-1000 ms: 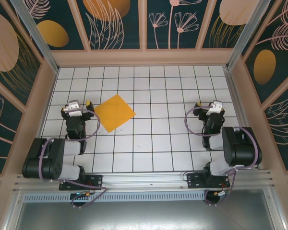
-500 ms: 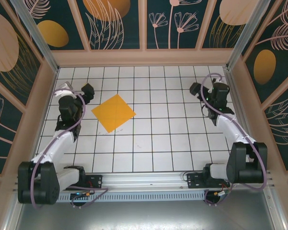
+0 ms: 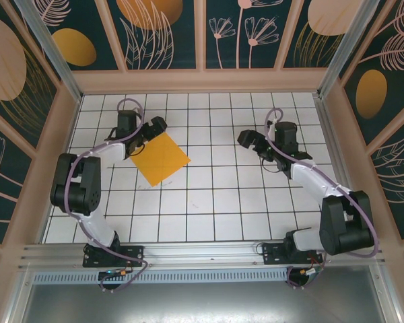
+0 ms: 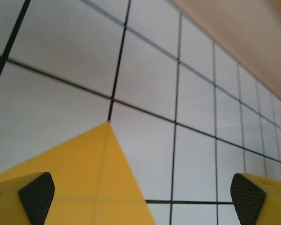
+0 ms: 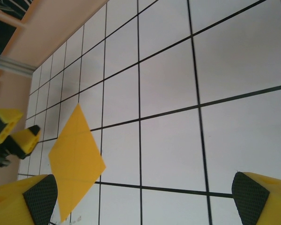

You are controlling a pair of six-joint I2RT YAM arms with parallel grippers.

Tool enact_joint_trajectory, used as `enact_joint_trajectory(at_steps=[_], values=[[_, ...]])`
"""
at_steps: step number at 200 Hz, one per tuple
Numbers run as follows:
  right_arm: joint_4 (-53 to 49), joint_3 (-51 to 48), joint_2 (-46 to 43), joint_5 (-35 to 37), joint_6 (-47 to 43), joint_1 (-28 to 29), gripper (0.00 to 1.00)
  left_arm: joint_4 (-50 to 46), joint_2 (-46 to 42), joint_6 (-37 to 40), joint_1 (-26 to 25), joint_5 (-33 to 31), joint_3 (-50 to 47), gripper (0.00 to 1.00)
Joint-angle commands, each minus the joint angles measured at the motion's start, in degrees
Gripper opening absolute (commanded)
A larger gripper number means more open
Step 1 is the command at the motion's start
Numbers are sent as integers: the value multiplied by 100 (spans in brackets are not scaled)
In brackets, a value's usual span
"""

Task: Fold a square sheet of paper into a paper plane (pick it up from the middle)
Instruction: Move the square sheet of paper to the center of the table.

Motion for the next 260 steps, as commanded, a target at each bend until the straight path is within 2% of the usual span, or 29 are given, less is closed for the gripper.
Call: enact_joint_trajectory(at_steps=[1, 42, 104, 132, 156, 177, 197, 208, 221, 260], values=[[-122, 283, 220, -143, 114, 135, 99, -572, 165, -171, -39, 43, 153, 99], [-113, 391, 576, -271, 115, 394, 99, -627, 473, -180, -149, 348, 124, 98], [-331, 219, 654, -15, 106, 492, 99, -554, 879, 62, -493, 745, 22, 98], [-444, 12, 577, 114, 119, 497, 99, -412, 1015, 164, -899, 1087, -1, 99], [-271, -286, 428, -77, 191, 508, 95, -76, 1033, -181, -1372, 1081, -12, 99], [-36, -479, 280, -300, 288, 651, 84, 198, 918, -522, -1665, 939, 35, 99], [127, -517, 263, -297, 396, 900, 73, 469, 592, -818, -1705, 842, -46, 99], [252, -492, 345, -314, 493, 1041, 70, 426, 293, -776, -1705, 725, -70, 99], [406, -386, 530, -392, 574, 1216, 63, 140, -124, -623, -1708, 419, -58, 99], [284, 496, 1503, -337, 569, 1784, 60, -535, -1525, -197, -1700, -710, -426, 99]])
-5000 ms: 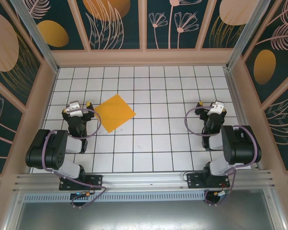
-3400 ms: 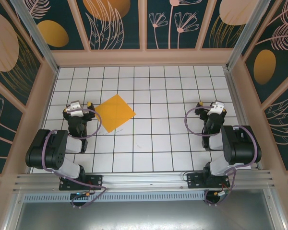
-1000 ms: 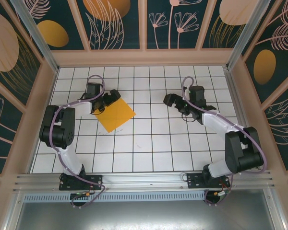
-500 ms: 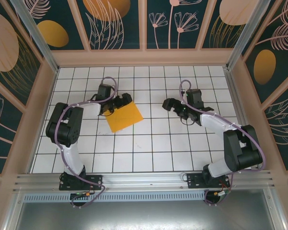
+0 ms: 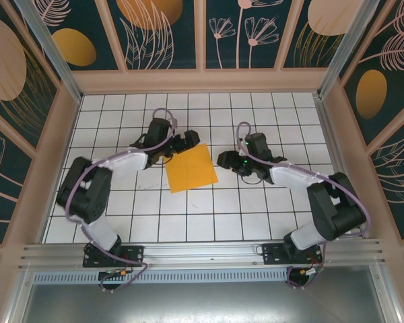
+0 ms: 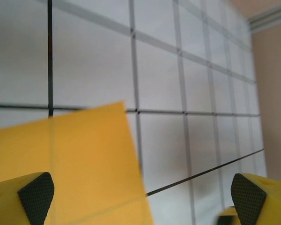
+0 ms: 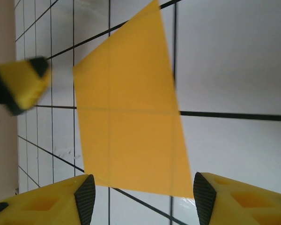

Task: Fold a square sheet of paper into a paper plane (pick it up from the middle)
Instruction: Move the square sheet of paper to the center of the table.

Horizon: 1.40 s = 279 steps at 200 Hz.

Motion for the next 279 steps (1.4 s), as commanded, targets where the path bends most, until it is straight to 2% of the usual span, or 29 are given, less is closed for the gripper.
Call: enact_joint_trajectory(at_steps=[1, 59, 98, 142, 197, 222, 237, 266, 279], values=[[104, 622, 567, -56, 74, 301, 60, -394, -928, 284, 34, -825, -306, 99], [-228, 2002, 2040, -6, 69, 771, 59, -662, -2377, 289, 42, -1211, -1444, 99], [-434, 2311, 2575, 181, 106, 792, 57, -404, -3266, 63, 33, -1426, -2217, 99], [-520, 1541, 2324, 770, 267, 685, 55, 79, -3567, -221, 35, -1102, -2713, 99], [-177, 183, 1196, 1253, 720, 622, 54, 514, -3556, -537, 34, -824, -2957, 99], [-503, 291, 933, 1339, 613, 574, 54, 599, -3555, -588, 34, -768, -2993, 99], [-482, 399, 781, 1156, 453, 597, 54, 552, -3603, -567, 33, -755, -2981, 99], [-462, 745, 752, 922, 267, 791, 54, 353, -3909, -498, 29, -1062, -3066, 99], [-562, 946, 894, 1028, 273, 944, 54, 325, -4078, -460, 34, -1201, -3145, 99]])
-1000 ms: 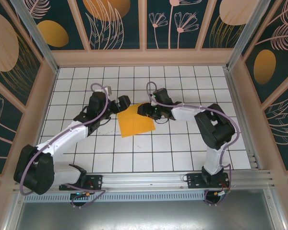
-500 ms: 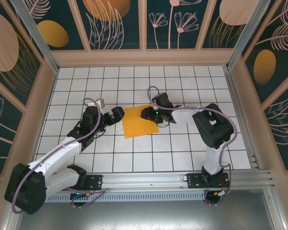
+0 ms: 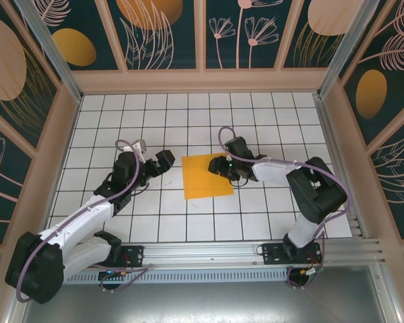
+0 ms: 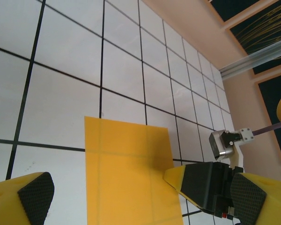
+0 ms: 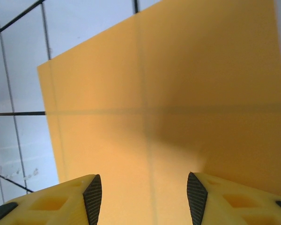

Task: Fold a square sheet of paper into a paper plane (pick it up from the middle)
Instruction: Move the square sheet of paper to the center of the table.

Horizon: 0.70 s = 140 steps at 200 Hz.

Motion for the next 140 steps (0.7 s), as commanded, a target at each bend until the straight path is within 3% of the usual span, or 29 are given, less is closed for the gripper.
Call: enact_joint_trajectory(at_steps=[1, 34, 75, 118, 140], values=[[-202, 458, -11, -20, -162, 245, 54, 21, -337, 8, 27, -270, -163, 99], [-636, 927, 519, 470, -106, 514, 54, -77, -696, 66, 23, -557, -317, 99], [-764, 802, 734, 958, 270, 489, 54, -188, -971, 93, 23, -723, -405, 99], [-771, 315, 416, 1485, 1445, 496, 53, -63, -1241, 6, 30, -834, -601, 99], [-524, 54, 127, 1494, 1414, 494, 53, 51, -1313, -60, 23, -802, -709, 99]])
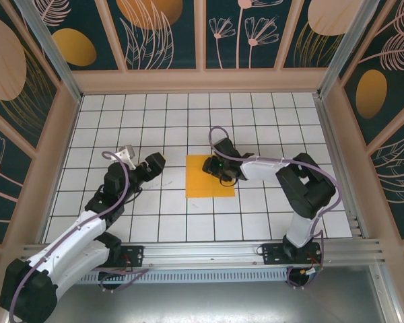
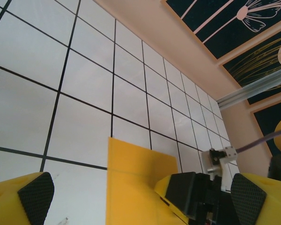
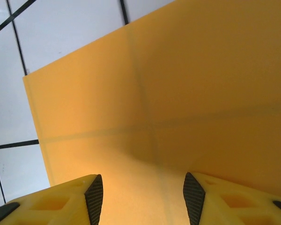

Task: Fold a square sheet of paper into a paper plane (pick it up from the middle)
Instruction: Move the square sheet of paper to the center of the table.

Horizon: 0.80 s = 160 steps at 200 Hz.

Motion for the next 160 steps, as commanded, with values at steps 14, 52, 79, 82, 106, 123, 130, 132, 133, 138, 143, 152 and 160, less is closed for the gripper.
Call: enact_joint_trajectory(at_steps=[14, 52, 79, 82, 106, 123, 130, 132, 133, 138, 143, 152, 160], values=[[-319, -190, -385, 366, -14, -4, 53, 138, -120, -35, 31, -61, -150, 99], [-792, 302, -597, 432, -706, 57, 54, 220, -67, 84, 25, 80, -107, 99], [-821, 530, -464, 249, -963, 126, 55, 235, -66, 143, 25, 35, -132, 99], [-824, 575, -419, 213, -981, 154, 56, 238, -60, 139, 25, 20, -137, 99], [-956, 1051, 21, 142, -1137, 492, 55, 237, -52, 131, 25, -101, -147, 99], [-1076, 1288, 339, 87, -1184, 655, 53, 157, -67, 144, 25, -163, -115, 99], [-1080, 1315, 432, 27, -1203, 695, 53, 148, -67, 144, 25, -155, -122, 99], [-1090, 1316, 458, 10, -1215, 705, 53, 150, -65, 144, 31, -147, -123, 99], [-1089, 1317, 473, 1, -1223, 711, 53, 153, -66, 144, 32, -145, -124, 99], [-1093, 1310, 515, -36, -1241, 731, 53, 154, -71, 141, 25, -136, -132, 99], [-1098, 1290, 557, -58, -1260, 749, 53, 156, -75, 136, 29, -127, -134, 99], [-1114, 1235, 608, -111, -1311, 769, 53, 148, -68, 117, 31, -118, -141, 99], [-1132, 1176, 642, -146, -1363, 776, 53, 142, -80, 110, 29, -124, -150, 99]])
